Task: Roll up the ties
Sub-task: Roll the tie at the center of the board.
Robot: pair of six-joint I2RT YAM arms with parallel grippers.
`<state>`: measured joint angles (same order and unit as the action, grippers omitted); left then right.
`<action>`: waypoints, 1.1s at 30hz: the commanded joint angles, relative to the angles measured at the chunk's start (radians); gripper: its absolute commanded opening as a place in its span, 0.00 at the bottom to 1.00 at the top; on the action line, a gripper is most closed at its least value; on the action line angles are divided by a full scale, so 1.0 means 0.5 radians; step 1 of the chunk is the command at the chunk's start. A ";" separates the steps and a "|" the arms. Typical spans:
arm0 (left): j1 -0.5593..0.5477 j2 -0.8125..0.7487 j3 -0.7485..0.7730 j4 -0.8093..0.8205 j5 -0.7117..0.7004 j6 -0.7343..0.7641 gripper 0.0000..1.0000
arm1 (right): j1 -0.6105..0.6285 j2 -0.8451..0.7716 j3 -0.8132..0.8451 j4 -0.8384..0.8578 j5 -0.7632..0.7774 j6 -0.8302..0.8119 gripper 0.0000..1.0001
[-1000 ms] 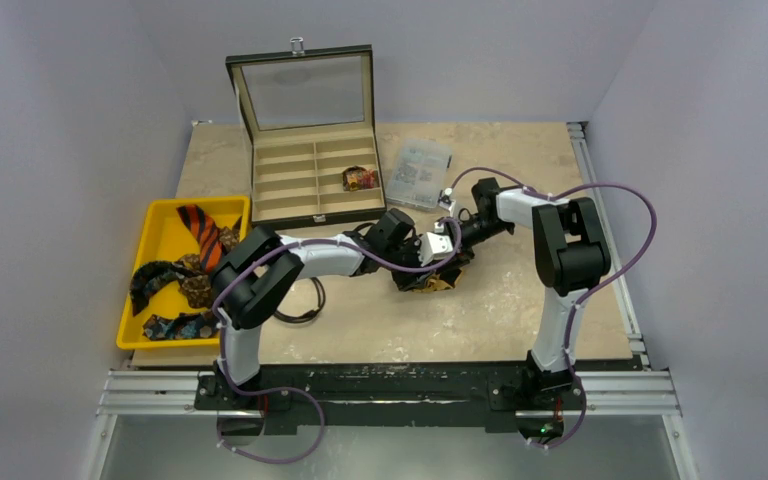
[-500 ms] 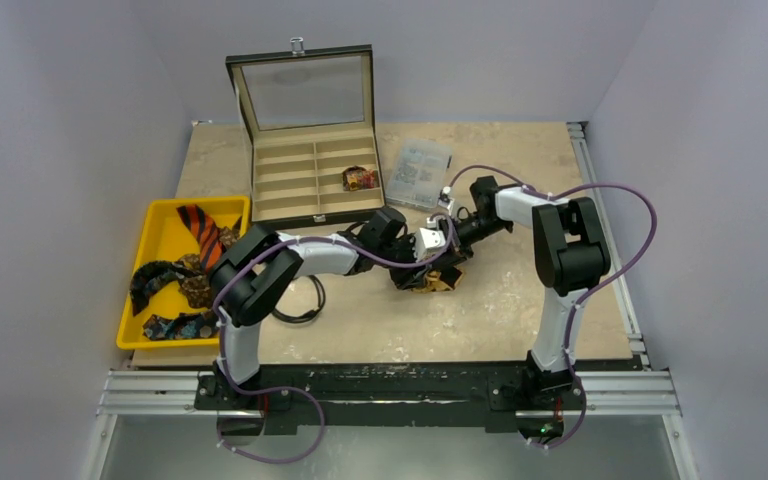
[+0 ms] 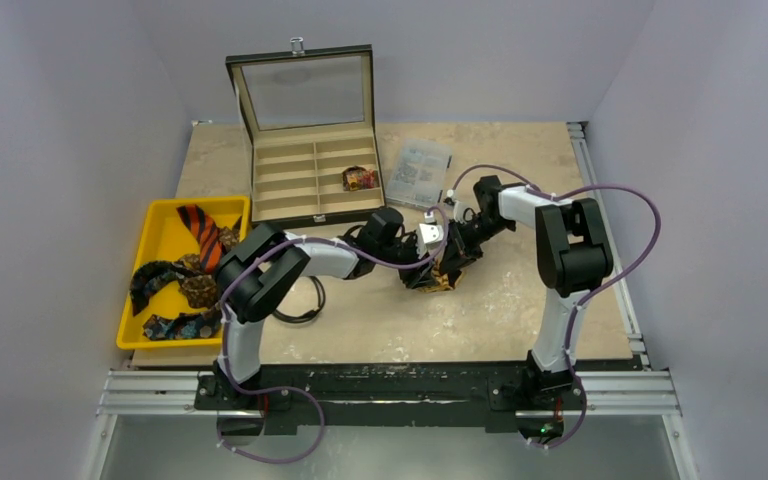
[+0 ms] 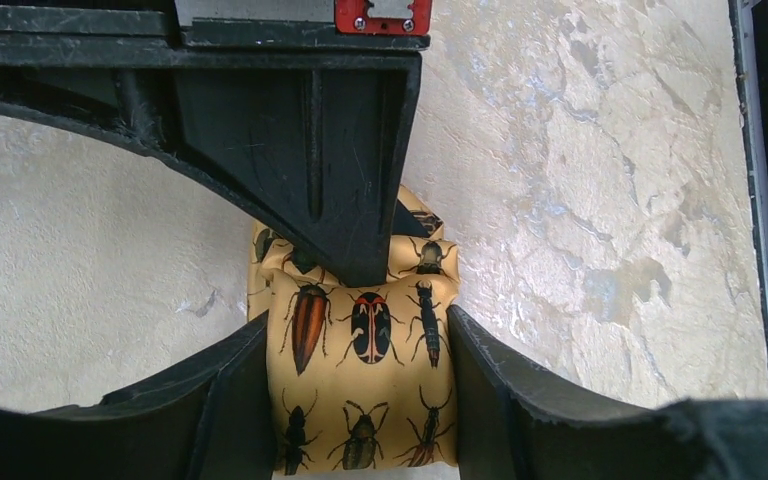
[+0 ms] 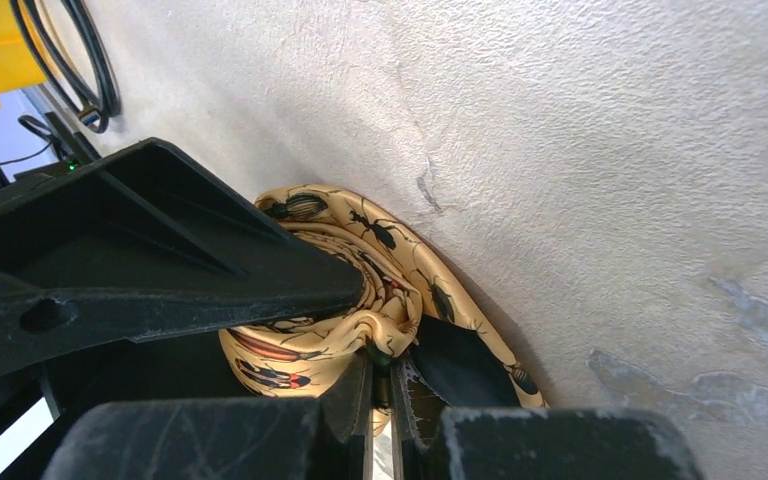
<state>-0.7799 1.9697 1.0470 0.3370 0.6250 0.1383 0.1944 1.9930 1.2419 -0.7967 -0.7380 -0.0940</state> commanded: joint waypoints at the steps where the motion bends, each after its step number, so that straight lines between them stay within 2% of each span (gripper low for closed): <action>1: -0.025 0.086 -0.064 0.076 -0.003 0.064 0.54 | 0.011 0.070 -0.039 0.236 0.603 -0.137 0.00; 8: -0.125 0.153 -0.002 -0.135 -0.341 0.212 0.53 | 0.040 0.106 -0.040 0.260 0.578 -0.132 0.00; 10: -0.125 0.111 -0.063 -0.138 -0.326 0.217 0.53 | 0.041 0.100 -0.042 0.263 0.584 -0.135 0.00; 14: -0.081 -0.010 -0.341 0.148 -0.136 0.232 0.53 | 0.040 0.115 -0.042 0.259 0.609 -0.169 0.00; 20: -0.055 0.013 -0.287 0.189 -0.063 0.176 0.36 | 0.064 0.116 -0.043 0.277 0.570 -0.153 0.00; 25: -0.111 0.061 0.000 -0.257 -0.386 0.192 0.16 | 0.084 0.115 0.038 0.210 0.315 -0.145 0.00; 30: -0.139 0.039 -0.004 -0.575 -0.582 0.290 0.08 | -0.042 -0.040 0.102 0.010 0.130 -0.157 0.33; 33: -0.145 0.062 -0.015 -0.669 -0.624 0.316 0.03 | -0.146 -0.117 0.106 -0.130 0.042 -0.230 0.44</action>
<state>-0.8478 1.9640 1.0657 0.2382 0.4313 0.2462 0.1837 2.0006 1.2652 -0.8242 -0.7105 -0.1364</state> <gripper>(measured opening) 0.469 0.386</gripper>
